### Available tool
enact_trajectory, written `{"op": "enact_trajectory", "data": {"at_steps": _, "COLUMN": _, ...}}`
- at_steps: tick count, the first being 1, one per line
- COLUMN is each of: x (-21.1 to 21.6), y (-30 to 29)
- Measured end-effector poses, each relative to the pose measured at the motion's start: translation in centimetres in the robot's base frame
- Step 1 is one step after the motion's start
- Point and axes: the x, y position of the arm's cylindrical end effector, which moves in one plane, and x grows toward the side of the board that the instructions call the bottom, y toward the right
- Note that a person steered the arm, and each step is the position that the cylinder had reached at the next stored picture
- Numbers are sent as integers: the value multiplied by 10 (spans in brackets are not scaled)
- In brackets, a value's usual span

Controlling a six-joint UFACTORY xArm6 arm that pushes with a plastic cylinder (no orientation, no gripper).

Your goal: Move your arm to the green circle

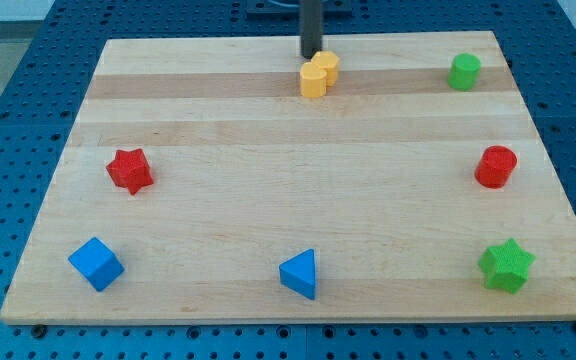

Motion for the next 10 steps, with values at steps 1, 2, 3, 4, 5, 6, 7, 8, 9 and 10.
{"op": "enact_trajectory", "data": {"at_steps": 1, "x": -14, "y": 57}}
{"op": "enact_trajectory", "data": {"at_steps": 2, "x": -15, "y": 125}}
{"op": "enact_trajectory", "data": {"at_steps": 3, "x": -15, "y": 201}}
{"op": "enact_trajectory", "data": {"at_steps": 4, "x": -15, "y": 277}}
{"op": "enact_trajectory", "data": {"at_steps": 5, "x": -7, "y": 310}}
{"op": "enact_trajectory", "data": {"at_steps": 6, "x": 32, "y": 299}}
{"op": "enact_trajectory", "data": {"at_steps": 7, "x": 32, "y": 296}}
{"op": "enact_trajectory", "data": {"at_steps": 8, "x": 32, "y": 276}}
{"op": "enact_trajectory", "data": {"at_steps": 9, "x": 32, "y": 259}}
{"op": "enact_trajectory", "data": {"at_steps": 10, "x": 32, "y": 243}}
